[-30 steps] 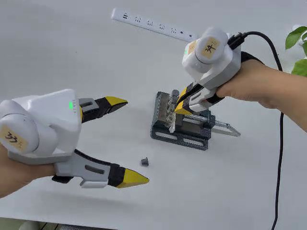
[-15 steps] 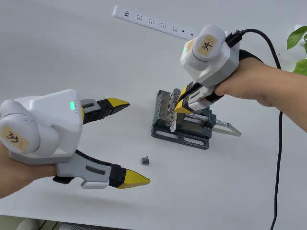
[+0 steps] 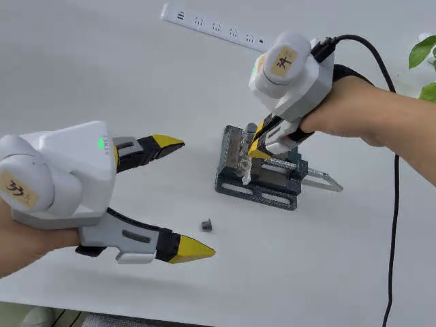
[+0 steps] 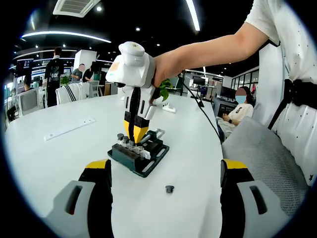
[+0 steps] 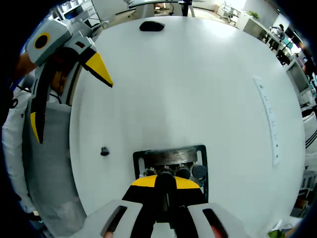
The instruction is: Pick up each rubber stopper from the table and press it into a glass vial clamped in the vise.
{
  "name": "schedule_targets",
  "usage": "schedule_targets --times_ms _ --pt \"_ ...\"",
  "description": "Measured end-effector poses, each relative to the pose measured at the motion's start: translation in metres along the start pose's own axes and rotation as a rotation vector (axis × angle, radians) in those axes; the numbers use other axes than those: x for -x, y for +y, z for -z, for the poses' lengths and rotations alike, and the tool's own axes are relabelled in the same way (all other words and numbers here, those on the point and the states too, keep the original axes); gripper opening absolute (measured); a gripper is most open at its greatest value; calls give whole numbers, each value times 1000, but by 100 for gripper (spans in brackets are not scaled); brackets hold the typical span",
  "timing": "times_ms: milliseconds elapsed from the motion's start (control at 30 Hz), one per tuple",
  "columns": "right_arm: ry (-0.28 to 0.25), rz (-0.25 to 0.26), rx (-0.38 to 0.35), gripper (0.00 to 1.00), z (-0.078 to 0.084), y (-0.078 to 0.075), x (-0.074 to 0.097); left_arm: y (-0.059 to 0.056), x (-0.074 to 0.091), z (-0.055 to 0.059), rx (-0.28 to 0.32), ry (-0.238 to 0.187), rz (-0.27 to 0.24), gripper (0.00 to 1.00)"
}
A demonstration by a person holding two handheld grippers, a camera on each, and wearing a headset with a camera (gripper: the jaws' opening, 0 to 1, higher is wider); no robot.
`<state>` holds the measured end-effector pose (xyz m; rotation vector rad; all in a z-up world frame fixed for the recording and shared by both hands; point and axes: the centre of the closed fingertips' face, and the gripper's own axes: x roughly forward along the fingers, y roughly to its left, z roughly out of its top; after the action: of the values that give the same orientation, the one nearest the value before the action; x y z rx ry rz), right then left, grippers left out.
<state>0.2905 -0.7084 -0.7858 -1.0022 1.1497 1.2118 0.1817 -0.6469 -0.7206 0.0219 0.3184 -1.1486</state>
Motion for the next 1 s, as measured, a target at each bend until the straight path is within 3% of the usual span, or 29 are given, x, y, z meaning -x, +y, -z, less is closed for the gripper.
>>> schedule_targets --times_ms 133,300,533,1000 --pt "21 -5 16 6 1 -2 -1 0 0 -1 2 -6 1 90" --pt "8 -11 9 7 2 -1 0 1 -1 -2 5 -9 -1 90" --pt "-17 -27 -34 7 1 0 1 0 -2 -1 8 -10 3 90" --pt "4 -29 -84 6 -1 3 3 -1 -3 0 23 -14 6 88"
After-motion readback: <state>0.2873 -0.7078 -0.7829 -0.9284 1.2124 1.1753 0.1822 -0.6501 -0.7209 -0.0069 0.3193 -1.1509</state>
